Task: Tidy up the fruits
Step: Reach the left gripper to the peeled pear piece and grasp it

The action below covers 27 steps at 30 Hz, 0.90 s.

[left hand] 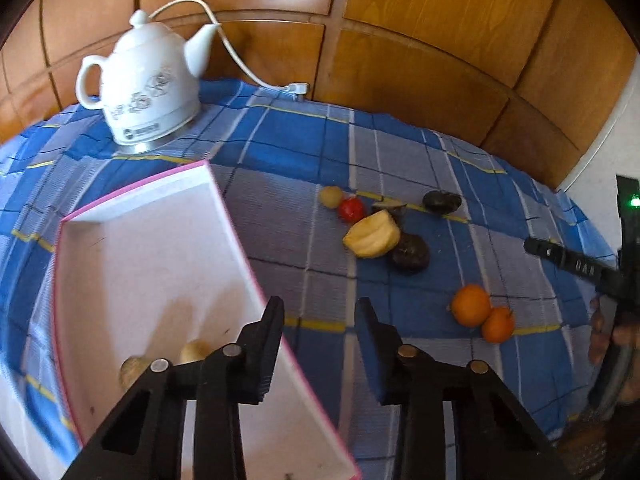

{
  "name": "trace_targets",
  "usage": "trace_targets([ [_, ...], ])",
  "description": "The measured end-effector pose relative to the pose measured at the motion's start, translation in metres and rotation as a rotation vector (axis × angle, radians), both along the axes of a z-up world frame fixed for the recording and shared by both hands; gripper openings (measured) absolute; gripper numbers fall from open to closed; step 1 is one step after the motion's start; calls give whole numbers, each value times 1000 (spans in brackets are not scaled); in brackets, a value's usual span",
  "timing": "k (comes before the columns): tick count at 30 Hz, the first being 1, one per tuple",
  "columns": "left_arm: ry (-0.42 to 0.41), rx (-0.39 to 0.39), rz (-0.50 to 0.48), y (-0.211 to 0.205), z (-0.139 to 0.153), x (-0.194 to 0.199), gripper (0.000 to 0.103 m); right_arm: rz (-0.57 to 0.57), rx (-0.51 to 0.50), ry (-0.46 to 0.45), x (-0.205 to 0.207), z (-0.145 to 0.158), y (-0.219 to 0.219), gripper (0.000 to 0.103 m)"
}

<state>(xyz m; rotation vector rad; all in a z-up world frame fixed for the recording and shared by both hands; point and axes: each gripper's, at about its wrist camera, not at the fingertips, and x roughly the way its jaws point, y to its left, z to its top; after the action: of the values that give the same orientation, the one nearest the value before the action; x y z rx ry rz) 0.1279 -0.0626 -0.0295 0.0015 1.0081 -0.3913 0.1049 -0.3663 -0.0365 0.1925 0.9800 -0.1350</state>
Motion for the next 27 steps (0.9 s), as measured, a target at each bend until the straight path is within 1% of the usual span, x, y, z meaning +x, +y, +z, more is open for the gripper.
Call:
trace_targets([
  [3,12,-13,-24,-13,0,10,36,8,1,0,1,0,1,37],
  [5,1,6,-41,-26,-1,16,44,13,0,1,2,1,3,37],
  [6,4,8,-47,-29,-3,18,46,15,1,1,2,1,3,37],
  [11,38,15,-62,-48,-17,32,65,17,17,-2,2,3,3,37],
  [14,47,-6,-58,-56,-22,40,67,22,24,0,3,3,4,37],
  [18,77,-35,-24,-65,-29,55,67,33,23,0,4,4,6,37],
  [20,78,-33,-16,-72,-31,59,69,40,26,2,4,3,8,37],
  [22,73,-8,-1,-79,-37,65,68,46,25,3,4,3,9,37],
  [23,80,-6,4,-80,-40,69,65,50,23,3,5,3,10,37],
  [24,99,-8,13,-80,-45,73,60,52,20,4,4,3,11,37],
  [25,113,-27,11,-79,-48,75,48,55,19,5,4,3,12,37],
  [26,116,-50,13,-75,-49,76,46,57,17,7,5,3,12,37],
  [27,114,-62,15,-73,-48,74,42,61,18,7,5,2,13,37],
])
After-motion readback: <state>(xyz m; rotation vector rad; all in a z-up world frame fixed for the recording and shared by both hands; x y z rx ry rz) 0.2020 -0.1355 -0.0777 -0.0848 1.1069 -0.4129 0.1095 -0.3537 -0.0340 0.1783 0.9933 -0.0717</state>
